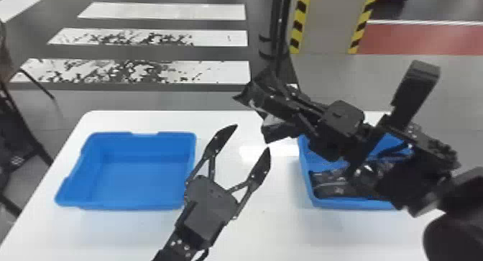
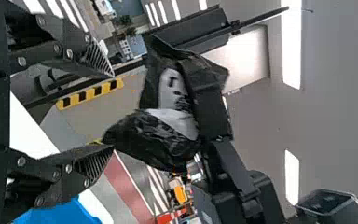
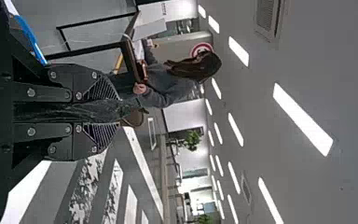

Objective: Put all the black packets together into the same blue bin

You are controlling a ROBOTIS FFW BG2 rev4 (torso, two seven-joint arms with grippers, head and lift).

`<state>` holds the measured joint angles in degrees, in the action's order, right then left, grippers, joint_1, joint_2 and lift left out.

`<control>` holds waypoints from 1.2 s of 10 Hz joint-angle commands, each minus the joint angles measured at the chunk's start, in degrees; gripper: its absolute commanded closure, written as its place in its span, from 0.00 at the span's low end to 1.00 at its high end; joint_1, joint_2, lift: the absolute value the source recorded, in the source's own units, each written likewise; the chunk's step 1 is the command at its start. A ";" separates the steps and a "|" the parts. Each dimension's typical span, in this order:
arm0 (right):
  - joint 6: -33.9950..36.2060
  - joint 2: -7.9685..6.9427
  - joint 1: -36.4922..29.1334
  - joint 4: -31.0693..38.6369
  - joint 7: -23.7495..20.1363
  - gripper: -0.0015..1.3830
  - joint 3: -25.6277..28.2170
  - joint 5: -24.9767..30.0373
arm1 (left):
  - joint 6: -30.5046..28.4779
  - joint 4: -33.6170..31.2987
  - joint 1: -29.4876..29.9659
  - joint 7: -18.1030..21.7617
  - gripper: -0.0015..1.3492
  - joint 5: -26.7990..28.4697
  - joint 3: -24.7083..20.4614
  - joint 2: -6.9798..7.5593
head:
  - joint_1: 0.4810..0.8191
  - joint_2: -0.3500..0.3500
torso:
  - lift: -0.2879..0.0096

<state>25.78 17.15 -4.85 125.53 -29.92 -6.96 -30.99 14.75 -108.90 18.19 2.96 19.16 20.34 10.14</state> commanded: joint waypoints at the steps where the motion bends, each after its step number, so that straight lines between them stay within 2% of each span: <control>1: -1.46 -0.28 -0.34 0.54 0.04 0.82 3.19 0.94 | -0.54 0.41 0.22 0.30 0.16 -1.23 -0.69 -0.20 | 0.63 0.46 | 0.60; 4: -1.60 -0.89 -3.30 0.26 0.39 0.82 13.93 6.99 | -1.67 0.55 1.91 0.74 0.16 -4.08 -3.77 -1.17 | 0.58 0.39 | 0.60; 7: -0.76 -2.03 -8.22 -2.13 1.27 0.82 24.67 13.96 | -1.25 0.55 5.71 0.91 0.16 -6.71 -11.66 -4.07 | 0.61 0.28 | 0.60; 9: -0.62 -2.12 -8.78 -7.34 1.44 0.82 28.10 18.08 | -0.82 0.55 6.69 1.09 0.16 -7.28 -14.06 -5.04 | 0.63 0.22 | 0.60; 11: -0.48 -2.03 -6.95 -13.10 1.44 0.82 30.61 22.42 | -0.12 0.55 6.97 1.18 0.16 -8.77 -14.29 -5.04 | 0.63 0.15 | 0.60; 12: -0.48 -1.33 -5.27 -15.92 1.18 0.80 30.38 22.99 | -0.12 0.55 6.97 1.26 0.16 -9.11 -14.40 -5.21 | 0.63 0.11 | 0.60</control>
<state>25.30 15.46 -11.00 111.18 -28.85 23.43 -8.48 14.61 -108.35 25.16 4.22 10.29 6.02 5.02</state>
